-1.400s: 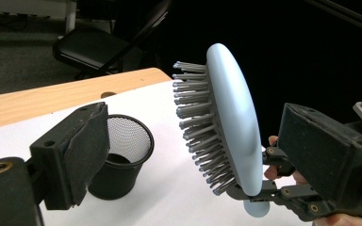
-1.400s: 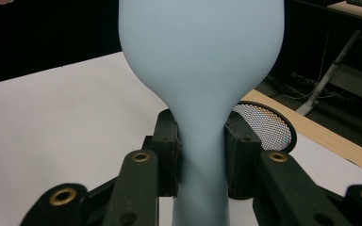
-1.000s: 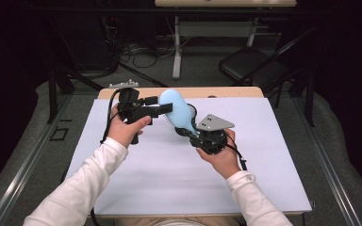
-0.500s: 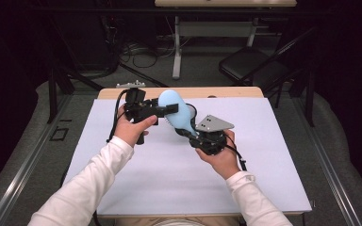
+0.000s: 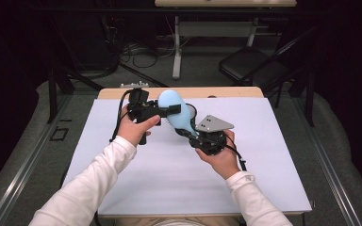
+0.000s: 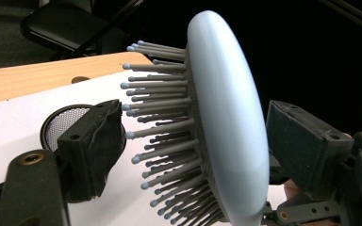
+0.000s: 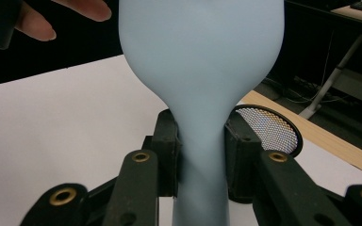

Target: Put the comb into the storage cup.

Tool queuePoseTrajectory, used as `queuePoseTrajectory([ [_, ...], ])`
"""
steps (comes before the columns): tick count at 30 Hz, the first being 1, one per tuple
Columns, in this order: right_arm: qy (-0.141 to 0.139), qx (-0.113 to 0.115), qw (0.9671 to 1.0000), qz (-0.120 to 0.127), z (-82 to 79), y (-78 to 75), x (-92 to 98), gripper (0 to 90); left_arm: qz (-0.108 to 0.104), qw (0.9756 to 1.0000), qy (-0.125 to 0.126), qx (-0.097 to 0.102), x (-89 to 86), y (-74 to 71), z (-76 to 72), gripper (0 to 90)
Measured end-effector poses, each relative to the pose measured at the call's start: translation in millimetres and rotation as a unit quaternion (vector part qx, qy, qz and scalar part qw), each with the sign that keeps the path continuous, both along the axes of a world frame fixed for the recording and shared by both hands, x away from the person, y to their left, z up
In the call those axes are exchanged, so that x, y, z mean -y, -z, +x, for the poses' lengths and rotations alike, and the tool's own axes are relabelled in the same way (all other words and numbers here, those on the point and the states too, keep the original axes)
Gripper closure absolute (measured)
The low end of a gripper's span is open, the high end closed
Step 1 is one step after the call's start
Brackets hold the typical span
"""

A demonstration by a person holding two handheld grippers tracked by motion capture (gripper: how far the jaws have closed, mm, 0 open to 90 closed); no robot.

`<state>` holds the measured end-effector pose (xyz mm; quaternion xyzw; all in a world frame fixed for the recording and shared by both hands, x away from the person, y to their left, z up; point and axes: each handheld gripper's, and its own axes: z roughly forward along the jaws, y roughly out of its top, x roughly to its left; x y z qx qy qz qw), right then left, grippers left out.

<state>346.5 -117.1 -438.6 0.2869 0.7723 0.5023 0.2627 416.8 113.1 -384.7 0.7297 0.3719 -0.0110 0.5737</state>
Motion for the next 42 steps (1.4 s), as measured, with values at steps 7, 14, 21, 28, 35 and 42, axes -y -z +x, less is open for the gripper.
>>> queuePoseTrajectory([
  [7,-0.001,0.000,1.0000,0.000,-0.3,0.2,-0.3,69.7,-0.005,0.9999,0.003,-0.009,2.9,0.9,1.7,23.8],
  [14,0.000,0.000,1.0000,0.002,-0.2,0.0,0.2,69.7,-0.012,0.9998,0.004,-0.014,1.9,1.1,2.9,27.0],
  [21,-0.003,0.000,1.0000,0.000,-0.3,0.8,-1.0,69.7,-0.023,0.9995,0.005,-0.021,1.2,0.6,2.8,29.8],
  [28,-0.002,0.000,1.0000,0.001,-0.2,1.1,-1.1,69.6,-0.014,0.9995,0.009,-0.026,2.0,1.4,2.9,33.7],
  [35,-0.004,0.001,1.0000,0.000,-0.5,1.4,-1.6,69.7,-0.009,0.9995,0.005,-0.031,3.3,1.8,2.1,35.6],
  [42,-0.005,0.001,1.0000,0.001,-0.4,2.1,-1.8,69.6,-0.008,0.9994,0.015,-0.029,3.4,1.7,2.1,39.4],
])
